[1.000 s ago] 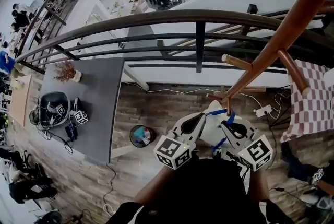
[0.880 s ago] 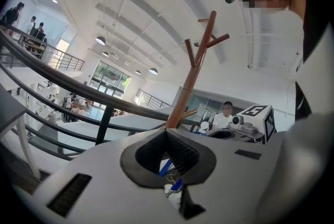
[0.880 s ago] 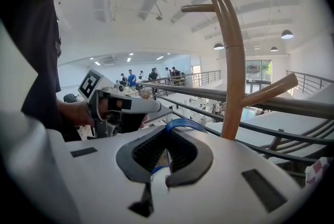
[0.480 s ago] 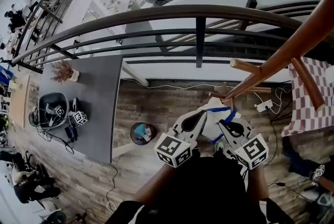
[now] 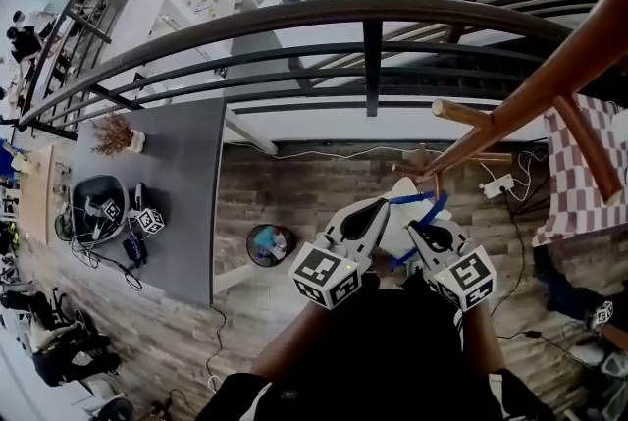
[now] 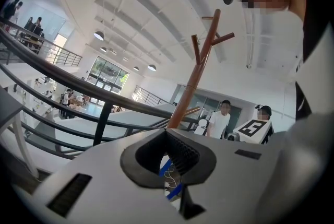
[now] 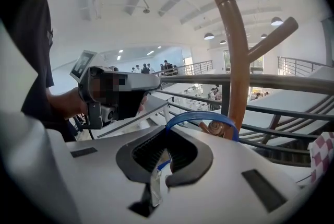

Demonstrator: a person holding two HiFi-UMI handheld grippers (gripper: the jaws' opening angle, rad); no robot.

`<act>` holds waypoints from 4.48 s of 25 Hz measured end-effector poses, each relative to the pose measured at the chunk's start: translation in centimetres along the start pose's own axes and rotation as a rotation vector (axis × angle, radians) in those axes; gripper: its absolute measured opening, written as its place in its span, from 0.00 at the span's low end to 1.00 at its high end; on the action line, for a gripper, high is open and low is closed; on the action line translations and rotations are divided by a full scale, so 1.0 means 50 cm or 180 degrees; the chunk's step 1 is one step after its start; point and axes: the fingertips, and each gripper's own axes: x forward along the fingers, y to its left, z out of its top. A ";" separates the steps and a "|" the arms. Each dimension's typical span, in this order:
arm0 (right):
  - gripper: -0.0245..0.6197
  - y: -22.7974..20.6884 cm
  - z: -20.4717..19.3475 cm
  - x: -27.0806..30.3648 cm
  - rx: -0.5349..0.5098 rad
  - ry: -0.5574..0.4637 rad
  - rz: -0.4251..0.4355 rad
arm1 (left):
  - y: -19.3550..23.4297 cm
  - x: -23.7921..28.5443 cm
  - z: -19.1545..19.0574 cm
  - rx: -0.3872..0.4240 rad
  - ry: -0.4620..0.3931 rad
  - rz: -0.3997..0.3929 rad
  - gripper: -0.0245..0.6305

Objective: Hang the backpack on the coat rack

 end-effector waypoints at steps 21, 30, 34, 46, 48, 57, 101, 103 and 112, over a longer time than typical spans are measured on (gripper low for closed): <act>0.07 -0.045 -0.071 0.046 0.0242 0.0102 -0.0093 | 0.002 -0.029 -0.010 -0.0021 0.0017 0.0055 0.05; 0.07 -0.077 -0.095 0.053 0.0400 0.0094 -0.0165 | -0.002 -0.019 -0.013 -0.0029 0.0027 0.0066 0.05; 0.07 -0.091 -0.107 0.049 0.0458 0.0067 -0.0175 | -0.006 -0.013 -0.012 -0.0029 0.0015 0.0078 0.05; 0.07 -0.120 -0.130 0.040 0.0504 0.0086 -0.0258 | -0.022 -0.007 -0.016 -0.0011 -0.0001 0.0133 0.05; 0.07 -0.122 -0.132 0.042 0.0503 0.0090 -0.0266 | -0.025 -0.006 -0.018 -0.0012 0.0000 0.0139 0.05; 0.07 -0.130 -0.135 0.036 0.0664 0.0028 -0.0243 | -0.034 -0.006 -0.026 -0.0021 -0.0004 0.0189 0.05; 0.07 -0.192 -0.159 -0.036 0.0850 -0.0116 -0.0560 | -0.085 0.035 -0.114 0.0021 0.0102 0.0370 0.05; 0.07 -0.194 -0.160 -0.038 0.0865 -0.0135 -0.0563 | -0.090 0.037 -0.121 0.0041 0.0105 0.0391 0.05; 0.07 -0.196 -0.157 -0.053 0.0763 -0.0074 -0.0604 | -0.096 0.056 -0.135 0.0110 0.0059 0.0511 0.05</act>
